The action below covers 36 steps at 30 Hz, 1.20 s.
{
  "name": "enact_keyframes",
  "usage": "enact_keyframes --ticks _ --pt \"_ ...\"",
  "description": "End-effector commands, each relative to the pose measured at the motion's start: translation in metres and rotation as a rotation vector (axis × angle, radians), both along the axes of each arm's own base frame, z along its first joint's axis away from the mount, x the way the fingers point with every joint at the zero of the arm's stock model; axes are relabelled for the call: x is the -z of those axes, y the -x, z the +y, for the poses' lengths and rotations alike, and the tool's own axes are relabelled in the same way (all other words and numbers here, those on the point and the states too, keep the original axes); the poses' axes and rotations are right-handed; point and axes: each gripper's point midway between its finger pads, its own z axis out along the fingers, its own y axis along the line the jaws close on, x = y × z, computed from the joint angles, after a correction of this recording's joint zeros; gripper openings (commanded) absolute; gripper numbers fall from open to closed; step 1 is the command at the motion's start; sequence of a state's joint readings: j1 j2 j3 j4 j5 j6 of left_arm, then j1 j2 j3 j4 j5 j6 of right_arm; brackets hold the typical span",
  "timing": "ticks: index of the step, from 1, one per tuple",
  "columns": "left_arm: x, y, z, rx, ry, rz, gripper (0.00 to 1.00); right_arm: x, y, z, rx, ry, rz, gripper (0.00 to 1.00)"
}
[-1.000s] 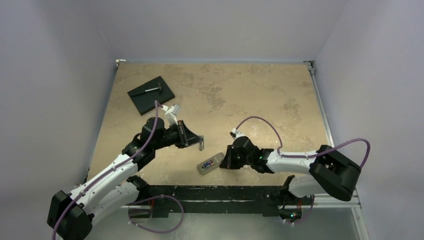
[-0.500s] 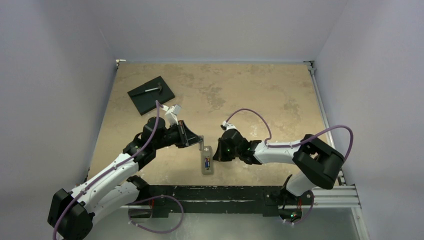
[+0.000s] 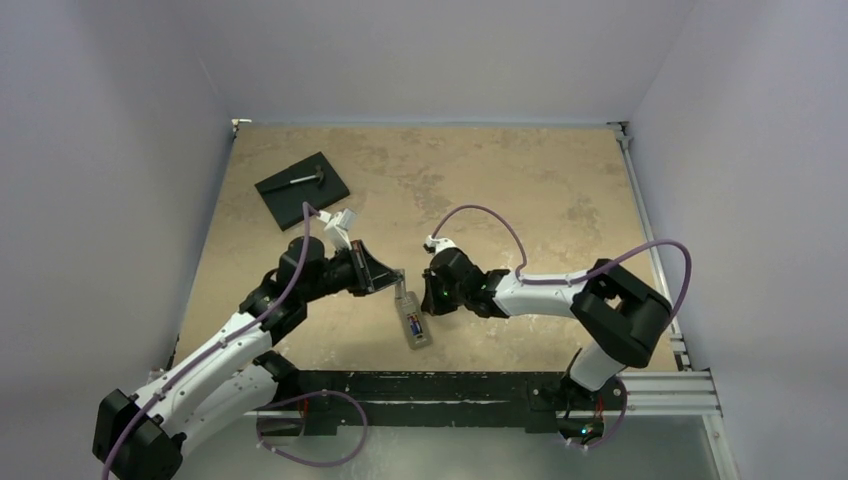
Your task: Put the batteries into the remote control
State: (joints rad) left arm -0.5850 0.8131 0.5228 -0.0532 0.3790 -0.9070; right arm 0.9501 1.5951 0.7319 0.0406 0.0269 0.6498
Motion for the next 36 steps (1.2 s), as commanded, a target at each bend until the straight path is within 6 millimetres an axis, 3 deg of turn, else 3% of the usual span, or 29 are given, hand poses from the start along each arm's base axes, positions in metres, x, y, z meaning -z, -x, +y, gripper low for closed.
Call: enact_keyframes --ticks 1,8,12,18,21,23,29,36 --pt "-0.001 -0.001 0.006 -0.04 0.002 -0.004 0.0 -0.007 -0.004 0.02 -0.095 -0.039 -0.037 0.0" --pt "0.01 -0.002 0.015 -0.088 -0.047 0.034 0.0 -0.007 -0.003 0.036 -0.152 -0.085 -0.033 0.0" --pt "0.013 -0.001 0.018 -0.113 -0.042 0.049 0.0 -0.015 -0.006 0.032 -0.155 -0.063 -0.057 0.0" --pt "0.018 0.001 0.022 -0.153 -0.013 0.086 0.0 -0.063 -0.024 0.018 -0.129 -0.038 -0.211 0.19" --pt "0.02 0.0 0.022 -0.171 0.008 0.1 0.0 -0.089 -0.027 0.015 -0.127 -0.066 -0.279 0.36" --pt "0.021 -0.001 0.022 -0.181 0.022 0.112 0.0 -0.103 -0.028 0.011 -0.116 -0.087 -0.312 0.43" --pt "0.023 -0.005 0.024 -0.238 0.062 0.154 0.0 -0.148 -0.015 0.013 -0.165 -0.184 -0.348 0.45" --pt "0.023 -0.01 0.031 -0.328 0.131 0.199 0.0 -0.178 0.011 0.027 -0.266 -0.305 -0.273 0.47"
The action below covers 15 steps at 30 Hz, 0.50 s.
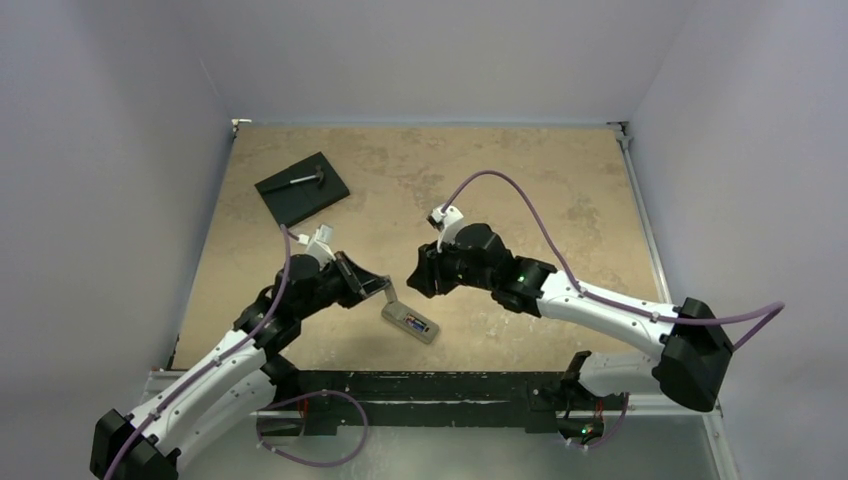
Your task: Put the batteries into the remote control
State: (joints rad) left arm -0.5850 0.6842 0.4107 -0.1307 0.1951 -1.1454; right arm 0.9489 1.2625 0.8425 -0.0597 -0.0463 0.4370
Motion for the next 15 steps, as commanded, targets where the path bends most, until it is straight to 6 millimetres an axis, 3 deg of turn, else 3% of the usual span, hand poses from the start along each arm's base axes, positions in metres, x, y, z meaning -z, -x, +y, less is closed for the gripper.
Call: enact_keyframes --ticks 1,8,15 --pt "-0.008 -0.008 0.004 -0.094 0.088 0.009 0.0 -0.034 0.017 0.013 -0.097 -0.082 0.034 0.47" --pt "-0.013 -0.014 0.015 -0.202 0.165 0.022 0.0 -0.038 0.023 0.027 -0.125 -0.093 0.1 0.48" --pt "-0.019 -0.018 0.024 -0.264 0.182 0.023 0.0 -0.039 0.025 0.045 -0.141 -0.06 0.112 0.55"
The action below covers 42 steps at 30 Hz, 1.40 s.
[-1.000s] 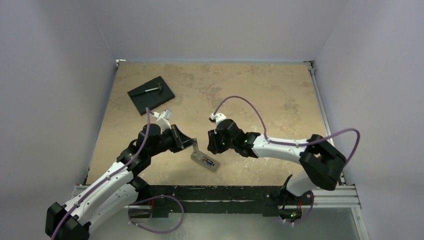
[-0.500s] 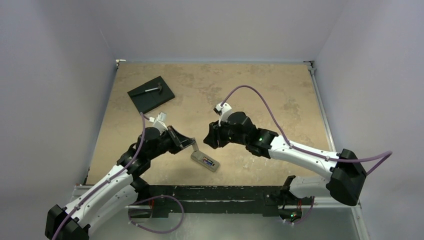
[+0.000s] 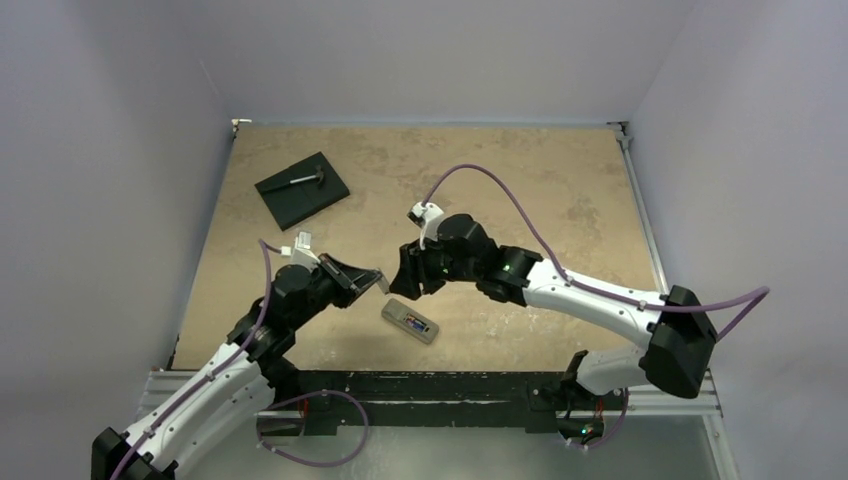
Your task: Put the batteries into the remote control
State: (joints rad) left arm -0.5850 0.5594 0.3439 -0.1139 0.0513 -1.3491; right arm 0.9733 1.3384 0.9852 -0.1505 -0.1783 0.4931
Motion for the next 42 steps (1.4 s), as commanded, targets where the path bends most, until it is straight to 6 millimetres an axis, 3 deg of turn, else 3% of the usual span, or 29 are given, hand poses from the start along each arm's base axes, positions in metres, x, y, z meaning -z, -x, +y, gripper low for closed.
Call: enact_keyframes --ticks 1,18,42 --pt "-0.009 -0.006 0.006 -0.061 0.042 -0.009 0.0 -0.02 0.004 0.017 -0.024 -0.02 0.001 0.56" --pt "-0.014 -0.007 0.011 -0.098 0.081 -0.016 0.0 -0.015 -0.01 0.033 0.013 0.056 -0.031 0.56" --pt "-0.012 -0.006 0.011 -0.098 0.074 -0.006 0.0 -0.006 -0.008 0.042 0.007 0.111 -0.041 0.47"
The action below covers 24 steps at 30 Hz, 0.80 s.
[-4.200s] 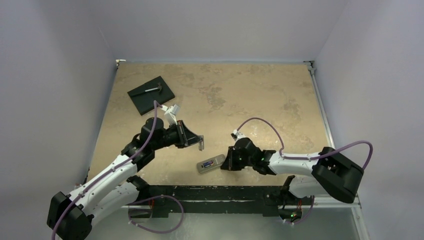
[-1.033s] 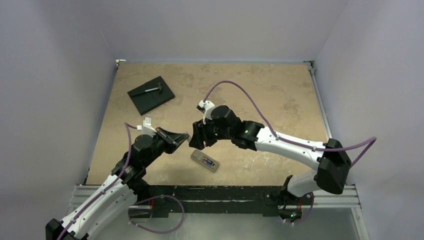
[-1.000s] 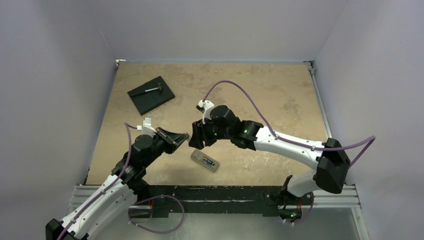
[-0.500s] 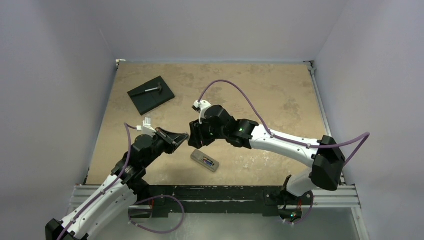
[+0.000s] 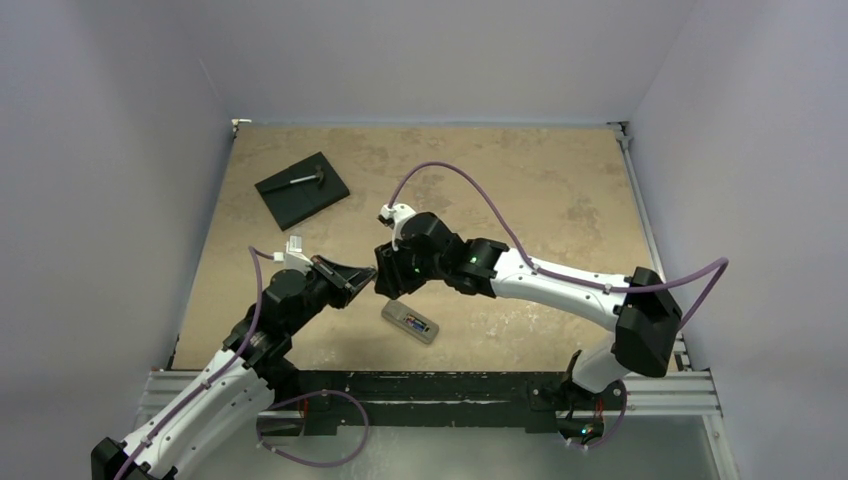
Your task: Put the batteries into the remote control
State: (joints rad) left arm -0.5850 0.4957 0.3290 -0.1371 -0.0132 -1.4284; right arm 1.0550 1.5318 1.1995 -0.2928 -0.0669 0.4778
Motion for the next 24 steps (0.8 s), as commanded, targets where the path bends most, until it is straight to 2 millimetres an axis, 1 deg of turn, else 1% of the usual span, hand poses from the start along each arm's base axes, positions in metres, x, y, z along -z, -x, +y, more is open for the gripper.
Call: enact_keyframes --ticks 1,4,10,15,21,24 --pt "-0.006 -0.003 0.0 -0.013 0.015 -0.016 0.0 -0.019 -0.004 0.008 0.001 -0.03 -0.041 0.47" --pt "-0.006 -0.003 0.0 -0.012 0.015 -0.017 0.0 -0.019 -0.004 0.008 0.001 -0.029 -0.043 0.45" --pt "-0.003 -0.003 0.0 -0.011 0.01 -0.01 0.0 -0.021 -0.004 0.008 -0.001 -0.034 -0.047 0.37" --pt "-0.002 -0.003 0.0 -0.011 0.005 -0.001 0.0 -0.022 -0.005 0.008 0.005 -0.033 -0.054 0.24" --pt "0.002 -0.003 0.001 -0.012 -0.011 0.013 0.0 -0.023 -0.005 0.004 0.014 -0.031 -0.065 0.18" --pt "0.004 -0.002 -0.001 -0.002 -0.02 0.024 0.13 -0.02 -0.005 -0.001 0.02 -0.018 -0.068 0.15"
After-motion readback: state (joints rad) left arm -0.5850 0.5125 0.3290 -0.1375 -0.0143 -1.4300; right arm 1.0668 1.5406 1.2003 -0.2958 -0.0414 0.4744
